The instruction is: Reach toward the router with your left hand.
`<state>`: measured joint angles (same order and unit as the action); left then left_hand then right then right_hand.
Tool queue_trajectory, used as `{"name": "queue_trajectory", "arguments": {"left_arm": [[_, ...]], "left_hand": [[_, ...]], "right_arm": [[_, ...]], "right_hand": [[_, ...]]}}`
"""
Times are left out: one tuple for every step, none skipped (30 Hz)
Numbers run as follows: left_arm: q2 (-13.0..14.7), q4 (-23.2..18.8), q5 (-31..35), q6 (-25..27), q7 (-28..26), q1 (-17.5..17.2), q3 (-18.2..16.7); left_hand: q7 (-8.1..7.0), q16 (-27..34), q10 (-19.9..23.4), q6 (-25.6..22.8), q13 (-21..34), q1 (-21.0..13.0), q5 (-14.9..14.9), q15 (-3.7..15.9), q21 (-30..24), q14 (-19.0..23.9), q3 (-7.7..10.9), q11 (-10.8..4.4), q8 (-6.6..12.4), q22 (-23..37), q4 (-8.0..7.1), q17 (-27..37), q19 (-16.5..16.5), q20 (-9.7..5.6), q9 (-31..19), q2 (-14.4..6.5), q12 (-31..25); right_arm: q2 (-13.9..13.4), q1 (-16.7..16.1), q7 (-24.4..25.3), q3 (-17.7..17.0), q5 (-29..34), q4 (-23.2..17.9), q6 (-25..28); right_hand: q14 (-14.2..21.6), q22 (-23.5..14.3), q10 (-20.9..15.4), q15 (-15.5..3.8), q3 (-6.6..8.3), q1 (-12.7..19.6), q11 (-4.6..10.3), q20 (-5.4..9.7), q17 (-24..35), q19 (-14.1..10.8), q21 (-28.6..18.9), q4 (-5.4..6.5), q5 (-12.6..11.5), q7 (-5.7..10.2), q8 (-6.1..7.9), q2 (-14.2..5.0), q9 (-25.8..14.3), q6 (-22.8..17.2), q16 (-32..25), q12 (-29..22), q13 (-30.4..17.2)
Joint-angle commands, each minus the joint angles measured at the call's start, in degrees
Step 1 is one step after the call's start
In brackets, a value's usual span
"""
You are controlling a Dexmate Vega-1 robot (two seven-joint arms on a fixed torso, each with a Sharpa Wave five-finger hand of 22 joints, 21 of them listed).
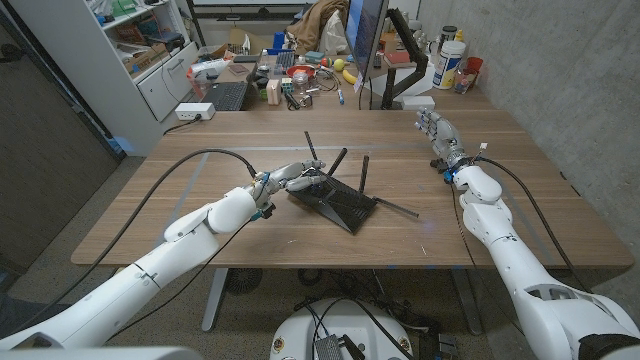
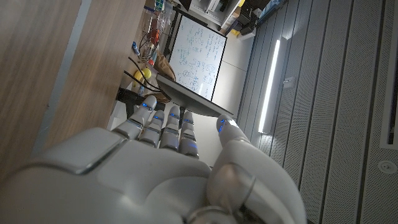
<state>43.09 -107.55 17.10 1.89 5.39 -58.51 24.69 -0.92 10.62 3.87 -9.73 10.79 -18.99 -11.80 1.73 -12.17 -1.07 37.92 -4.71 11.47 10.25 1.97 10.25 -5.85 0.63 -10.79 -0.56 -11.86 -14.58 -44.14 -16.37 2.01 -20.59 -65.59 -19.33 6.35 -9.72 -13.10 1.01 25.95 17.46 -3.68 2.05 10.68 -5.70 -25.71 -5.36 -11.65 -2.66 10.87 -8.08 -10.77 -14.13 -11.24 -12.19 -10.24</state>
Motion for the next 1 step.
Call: {"name": "queue_trajectory", "arguments": {"left_arm": [[0.2, 0.4, 0.1, -0.6, -0.5, -0.5, 0.1]], "left_hand": [[-0.04, 0.2, 0.3, -0.7, 0.3, -0.7, -0.1, 1.22, 0.1, 0.5, 0.0, -0.07, 0.36, 0.2, 0.4, 0.1, -0.2, 0.26, -0.1, -0.3, -0.1]], "right_arm": [[0.1, 0.2, -0.1, 0.4, 0.2, 0.5, -0.5]], "right_hand": [[0.5, -0.3, -0.6, 0.25, 0.16, -0.1, -0.04, 0.78, 0.1, -0.3, 0.2, -0.13, -0.2, 0.3, 0.26, 0.2, -0.1, -0.4, 0.0, 0.1, -0.3]]}}
